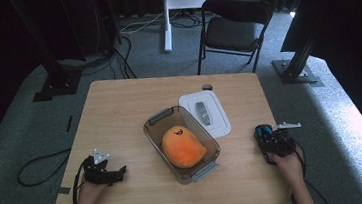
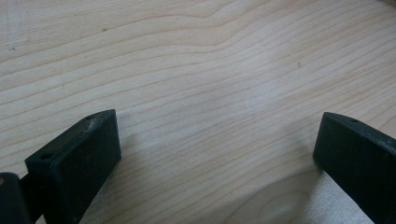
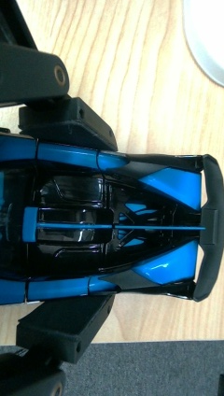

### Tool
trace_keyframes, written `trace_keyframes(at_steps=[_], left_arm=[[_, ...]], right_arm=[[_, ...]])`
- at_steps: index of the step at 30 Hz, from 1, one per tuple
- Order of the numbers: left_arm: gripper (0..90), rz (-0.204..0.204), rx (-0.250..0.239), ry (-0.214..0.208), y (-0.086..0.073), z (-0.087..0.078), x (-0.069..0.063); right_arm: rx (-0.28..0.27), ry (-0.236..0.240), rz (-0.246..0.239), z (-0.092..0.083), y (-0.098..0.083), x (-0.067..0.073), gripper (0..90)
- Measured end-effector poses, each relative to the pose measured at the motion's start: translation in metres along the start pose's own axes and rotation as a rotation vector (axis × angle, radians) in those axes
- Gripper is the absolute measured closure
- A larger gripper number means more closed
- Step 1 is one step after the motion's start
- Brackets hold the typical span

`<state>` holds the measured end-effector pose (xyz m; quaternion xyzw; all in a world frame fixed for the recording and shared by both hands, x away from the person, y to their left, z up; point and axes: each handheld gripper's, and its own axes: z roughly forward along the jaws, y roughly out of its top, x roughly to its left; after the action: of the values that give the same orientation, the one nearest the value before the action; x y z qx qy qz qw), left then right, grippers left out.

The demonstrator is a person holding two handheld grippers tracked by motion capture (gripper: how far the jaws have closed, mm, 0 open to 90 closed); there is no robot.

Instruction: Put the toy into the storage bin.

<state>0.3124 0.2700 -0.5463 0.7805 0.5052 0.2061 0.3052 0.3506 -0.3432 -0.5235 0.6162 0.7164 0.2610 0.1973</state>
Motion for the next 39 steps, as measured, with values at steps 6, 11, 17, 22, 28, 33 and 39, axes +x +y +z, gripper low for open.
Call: trace_keyframes(at_steps=[6, 11, 17, 22, 28, 33, 39], left_arm=[[1.2, 0.0, 0.0, 0.0, 0.0, 0.0, 0.0], [1.2, 0.0, 0.0, 0.0, 0.0, 0.0, 0.0], [1.1, 0.0, 0.0, 0.0, 0.0, 0.0, 0.0], [1.2, 0.0, 0.0, 0.0, 0.0, 0.0, 0.0], [1.1, 0.0, 0.0, 0.0, 0.0, 0.0, 0.0], [1.2, 0.0, 0.0, 0.0, 0.0, 0.0, 0.0], [1.1, 0.001, 0.0, 0.0, 0.0, 0.0, 0.0]], right_arm=[[-0.015, 0.005, -0.018, -0.008, 0.01, 0.002, 25.5], [-0.012, 0.024, -0.039, -0.016, 0.018, 0.004, 25.5], [-0.043, 0.025, -0.063, -0.031, 0.031, 0.011, 25.5], [-0.06, 0.033, -0.073, -0.04, 0.04, 0.015, 25.6], [-0.072, 0.057, -0.095, -0.05, 0.052, 0.022, 25.6], [-0.093, 0.077, -0.109, -0.06, 0.064, 0.031, 25.6], [-0.123, 0.102, -0.137, -0.07, 0.078, 0.043, 25.6]])
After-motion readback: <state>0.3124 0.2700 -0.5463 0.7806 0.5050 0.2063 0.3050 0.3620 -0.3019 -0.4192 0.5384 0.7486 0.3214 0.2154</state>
